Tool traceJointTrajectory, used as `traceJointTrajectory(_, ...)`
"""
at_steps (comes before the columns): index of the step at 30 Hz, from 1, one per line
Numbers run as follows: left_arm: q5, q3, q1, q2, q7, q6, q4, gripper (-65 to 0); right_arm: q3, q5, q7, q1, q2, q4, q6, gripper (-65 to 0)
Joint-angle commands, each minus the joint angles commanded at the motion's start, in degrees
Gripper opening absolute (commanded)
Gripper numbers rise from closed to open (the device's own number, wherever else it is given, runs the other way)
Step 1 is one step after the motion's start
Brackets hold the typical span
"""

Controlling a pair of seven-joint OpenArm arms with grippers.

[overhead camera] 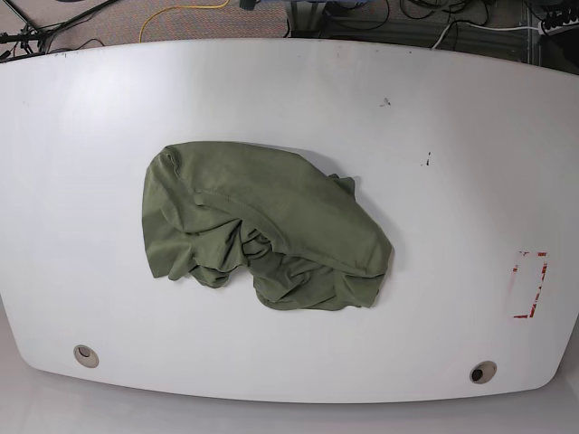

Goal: Fold the T-shirt properly

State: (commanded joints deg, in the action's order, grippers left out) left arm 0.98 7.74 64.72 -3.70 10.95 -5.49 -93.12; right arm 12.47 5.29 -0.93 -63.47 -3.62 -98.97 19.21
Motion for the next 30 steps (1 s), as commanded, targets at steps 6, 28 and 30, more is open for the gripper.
traceJointTrajectory(6,0.0,-0.6,0.8,0.3,0.0,0.1,-2.3,-23.8,0.5,0.1,0.2,-1.7,-0.1,-2.8,-0.44,-58.8)
traceJointTrajectory(28,0.4,-0.3,1.4,-0.1,-0.6,0.3,-4.2,-23.6,1.2,-0.4,0.2,-4.4,-0.7,-8.2,-1.25,-58.6)
traceJointTrajectory(30,0.5,-0.2,1.3,-0.1,-0.6,0.3,-4.1,-23.6,1.1,-0.3,0.1,-4.1,-0.8,-8.1,-1.28,-58.6)
